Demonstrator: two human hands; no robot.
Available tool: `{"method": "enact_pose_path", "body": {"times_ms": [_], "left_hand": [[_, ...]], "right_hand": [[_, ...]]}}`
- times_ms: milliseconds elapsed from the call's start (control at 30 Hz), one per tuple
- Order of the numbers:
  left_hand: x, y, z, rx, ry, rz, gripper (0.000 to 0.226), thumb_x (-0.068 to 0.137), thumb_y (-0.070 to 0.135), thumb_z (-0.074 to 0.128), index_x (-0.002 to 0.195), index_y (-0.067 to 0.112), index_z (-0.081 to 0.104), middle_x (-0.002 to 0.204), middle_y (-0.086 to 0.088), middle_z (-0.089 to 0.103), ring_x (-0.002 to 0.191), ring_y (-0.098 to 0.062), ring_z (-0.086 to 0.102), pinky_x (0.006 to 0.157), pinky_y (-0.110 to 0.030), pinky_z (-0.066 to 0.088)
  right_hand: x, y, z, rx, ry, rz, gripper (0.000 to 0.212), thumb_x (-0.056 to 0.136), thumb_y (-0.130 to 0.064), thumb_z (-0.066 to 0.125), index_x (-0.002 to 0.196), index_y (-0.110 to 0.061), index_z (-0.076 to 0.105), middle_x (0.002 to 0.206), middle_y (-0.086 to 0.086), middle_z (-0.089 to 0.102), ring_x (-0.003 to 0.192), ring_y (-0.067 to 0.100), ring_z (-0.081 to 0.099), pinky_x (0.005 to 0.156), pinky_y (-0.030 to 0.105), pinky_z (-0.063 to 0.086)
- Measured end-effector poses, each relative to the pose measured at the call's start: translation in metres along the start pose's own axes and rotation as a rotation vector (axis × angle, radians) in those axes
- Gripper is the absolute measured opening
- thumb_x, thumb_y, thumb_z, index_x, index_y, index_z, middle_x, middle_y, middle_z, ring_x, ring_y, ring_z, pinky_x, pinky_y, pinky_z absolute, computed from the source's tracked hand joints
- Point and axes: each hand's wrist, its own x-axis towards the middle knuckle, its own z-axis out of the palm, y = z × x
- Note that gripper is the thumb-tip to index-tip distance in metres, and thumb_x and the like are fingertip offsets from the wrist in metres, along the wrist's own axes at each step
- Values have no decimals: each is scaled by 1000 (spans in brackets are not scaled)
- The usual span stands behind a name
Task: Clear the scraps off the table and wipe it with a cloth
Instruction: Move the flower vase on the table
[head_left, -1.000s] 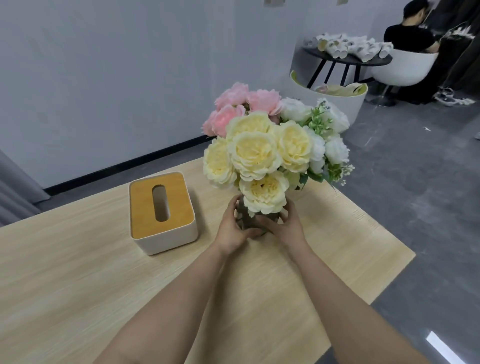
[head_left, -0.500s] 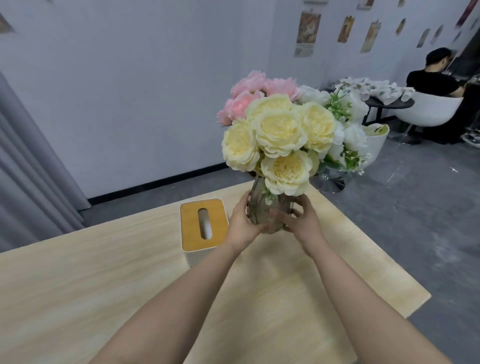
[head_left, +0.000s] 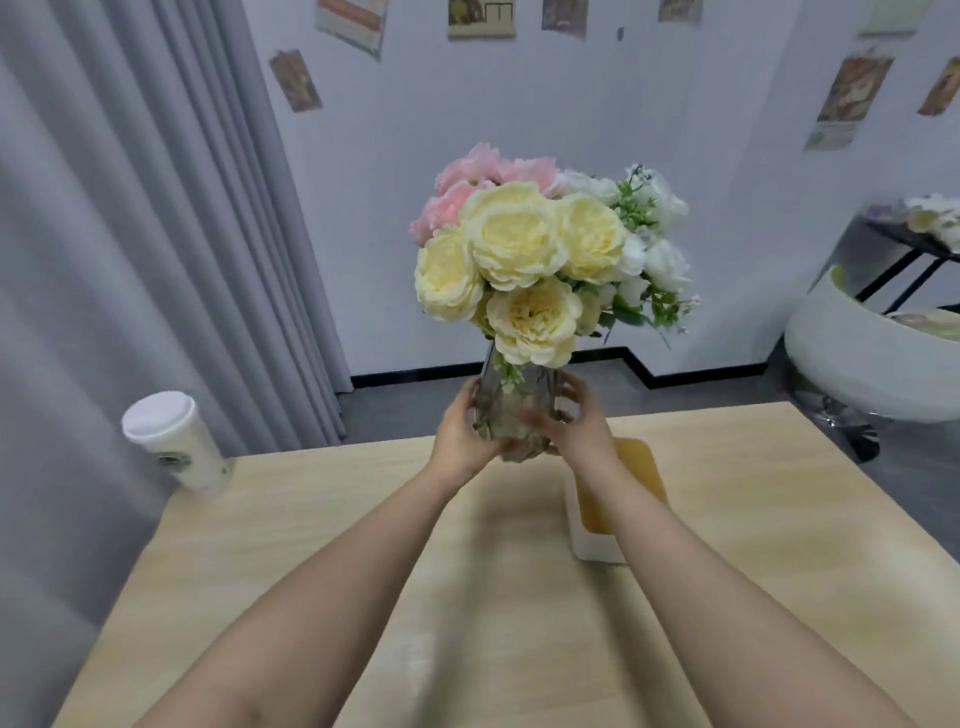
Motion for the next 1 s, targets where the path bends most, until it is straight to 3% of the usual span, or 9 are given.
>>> {"method": "enact_pose_path", "body": {"times_ms": [100,200,400,533,667,800,867,1000], "left_hand": [[2,-28,-54,12,61,-58,84,72,11,79,142,16,32,115,10,43,105,-4,41,81,-13,38],[6,-60,-103,39,135,-74,80,71,8,80,138,13,37,111,9,46,103,-5,44,70,-1,35],[13,-138,-185,33,228,-167,87,68,16,83,140,16,34,119,3,50,109,-12,48,89,-21,39],[18,-186,-226,18,258,-190,81,67,11,83,135,21,39,112,7,52,100,-4,52,86,-16,42],[21,-221,-249,-13,291,-171,64,66,3,82,99,38,41,93,23,52,76,24,54,65,1,40],[20,-249,-263,-28,297,-185,68,65,0,81,115,27,43,94,26,51,79,17,54,67,1,41],[18,-261,-267,-38,295,-194,72,61,0,83,114,27,43,95,26,52,83,13,53,68,-1,42],[16,-272,-270,-57,295,-170,77,58,3,86,122,22,46,99,27,54,88,15,51,75,-5,44]], "right_hand": [[7,-1,63,31,-75,6,70,69,-24,82,127,-22,43,111,-10,52,104,20,58,86,50,53],[14,6,126,25,-125,25,64,70,-18,81,122,-24,44,113,-3,56,98,19,60,84,49,54],[27,35,244,-50,-210,1,53,72,-14,77,110,-31,44,101,-7,60,100,23,62,82,50,54],[33,56,306,-62,-254,-12,55,72,-14,77,112,-32,44,109,-2,61,103,23,62,83,50,54],[34,77,346,-47,-277,2,59,70,-13,79,117,-27,45,117,1,59,107,24,60,86,50,53],[29,87,367,-49,-289,24,75,60,-23,85,123,-19,45,103,-15,57,104,21,59,86,49,53],[25,91,372,-65,-290,10,73,62,-19,85,123,-17,45,98,-22,53,97,15,58,86,48,53],[22,96,377,-51,-309,14,74,65,-16,84,125,-19,41,102,-20,51,97,12,55,86,51,53]]}}
